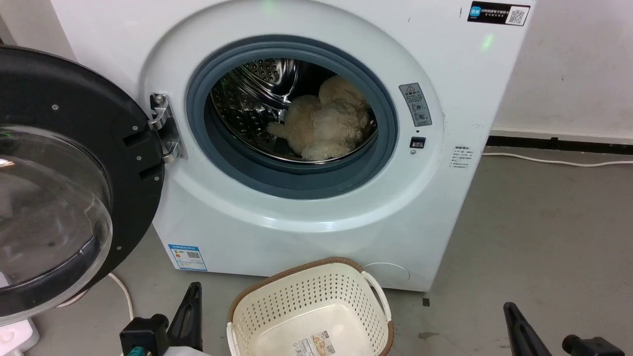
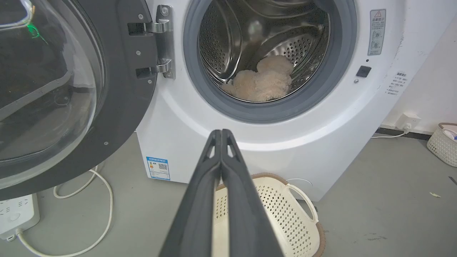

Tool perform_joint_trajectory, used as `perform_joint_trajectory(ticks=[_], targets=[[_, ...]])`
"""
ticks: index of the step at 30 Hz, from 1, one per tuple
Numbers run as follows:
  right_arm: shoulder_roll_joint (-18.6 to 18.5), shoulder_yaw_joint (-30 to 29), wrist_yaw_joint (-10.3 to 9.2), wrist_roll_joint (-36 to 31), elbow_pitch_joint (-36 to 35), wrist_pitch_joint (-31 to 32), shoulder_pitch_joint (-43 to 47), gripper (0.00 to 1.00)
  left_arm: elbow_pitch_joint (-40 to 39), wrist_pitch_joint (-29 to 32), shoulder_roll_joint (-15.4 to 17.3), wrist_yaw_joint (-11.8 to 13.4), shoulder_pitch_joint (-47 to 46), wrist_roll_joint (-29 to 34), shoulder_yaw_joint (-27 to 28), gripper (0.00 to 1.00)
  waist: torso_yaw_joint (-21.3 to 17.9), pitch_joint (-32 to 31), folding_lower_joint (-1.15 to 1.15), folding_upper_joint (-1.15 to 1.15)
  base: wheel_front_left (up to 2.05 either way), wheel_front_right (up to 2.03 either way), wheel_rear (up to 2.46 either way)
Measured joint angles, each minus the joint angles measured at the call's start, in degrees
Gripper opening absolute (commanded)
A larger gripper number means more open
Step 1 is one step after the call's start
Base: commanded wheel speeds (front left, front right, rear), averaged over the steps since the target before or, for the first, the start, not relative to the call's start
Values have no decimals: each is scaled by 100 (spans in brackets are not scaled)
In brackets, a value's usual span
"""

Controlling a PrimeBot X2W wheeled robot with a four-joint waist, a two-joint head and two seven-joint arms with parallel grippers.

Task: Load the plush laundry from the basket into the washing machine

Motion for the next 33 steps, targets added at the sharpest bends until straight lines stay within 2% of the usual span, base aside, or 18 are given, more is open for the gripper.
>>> perform_joint_trajectory(ticks=[33], targets=[[0, 27, 0, -301, 8, 155, -305, 0, -82, 237, -267, -216, -52, 544, 337, 0, -46, 91, 0, 0, 0, 0, 0]])
